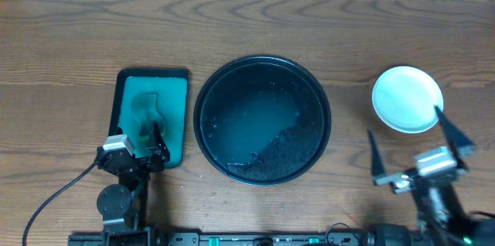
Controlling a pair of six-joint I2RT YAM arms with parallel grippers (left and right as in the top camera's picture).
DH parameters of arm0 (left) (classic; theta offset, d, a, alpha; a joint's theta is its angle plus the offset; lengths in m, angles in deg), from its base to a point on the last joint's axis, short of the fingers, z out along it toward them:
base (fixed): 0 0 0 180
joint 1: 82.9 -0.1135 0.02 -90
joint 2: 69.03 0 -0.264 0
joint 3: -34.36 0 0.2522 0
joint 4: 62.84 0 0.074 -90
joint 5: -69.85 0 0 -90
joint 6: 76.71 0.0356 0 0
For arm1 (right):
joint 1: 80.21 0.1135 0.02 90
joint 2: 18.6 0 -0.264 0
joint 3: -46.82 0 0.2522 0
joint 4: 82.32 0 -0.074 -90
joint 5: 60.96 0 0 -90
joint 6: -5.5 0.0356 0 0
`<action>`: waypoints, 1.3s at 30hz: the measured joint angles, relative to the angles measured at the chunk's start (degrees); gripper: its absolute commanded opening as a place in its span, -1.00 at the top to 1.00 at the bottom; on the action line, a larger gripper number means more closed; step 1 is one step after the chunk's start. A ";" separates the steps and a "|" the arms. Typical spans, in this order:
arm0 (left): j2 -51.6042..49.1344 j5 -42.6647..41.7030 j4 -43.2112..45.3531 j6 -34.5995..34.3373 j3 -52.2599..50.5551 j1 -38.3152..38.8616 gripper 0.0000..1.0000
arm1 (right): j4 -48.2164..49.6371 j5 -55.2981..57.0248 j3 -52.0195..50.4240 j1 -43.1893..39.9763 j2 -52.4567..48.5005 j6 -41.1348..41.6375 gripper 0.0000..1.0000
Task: Clean dirty plates on tray and stack at the side
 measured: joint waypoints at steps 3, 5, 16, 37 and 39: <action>0.00 0.00 -0.04 0.00 0.02 0.02 -0.64 | 12.17 -3.91 -11.52 0.63 3.06 1.11 -0.99; 0.00 0.00 -0.07 0.00 0.02 0.00 -0.64 | 20.63 -5.11 -18.21 1.38 5.05 2.71 -0.98; -0.02 0.00 -0.07 -0.04 0.02 0.00 -0.64 | 36.50 -7.15 -37.64 5.16 14.69 8.02 -0.98; -0.02 0.00 -0.07 -0.04 0.04 0.00 -0.64 | 21.44 -5.51 -43.08 5.16 14.73 9.33 -0.99; -0.02 0.00 -0.09 -0.04 0.04 0.00 -0.64 | 21.38 -5.46 -43.08 5.16 14.78 9.35 -0.99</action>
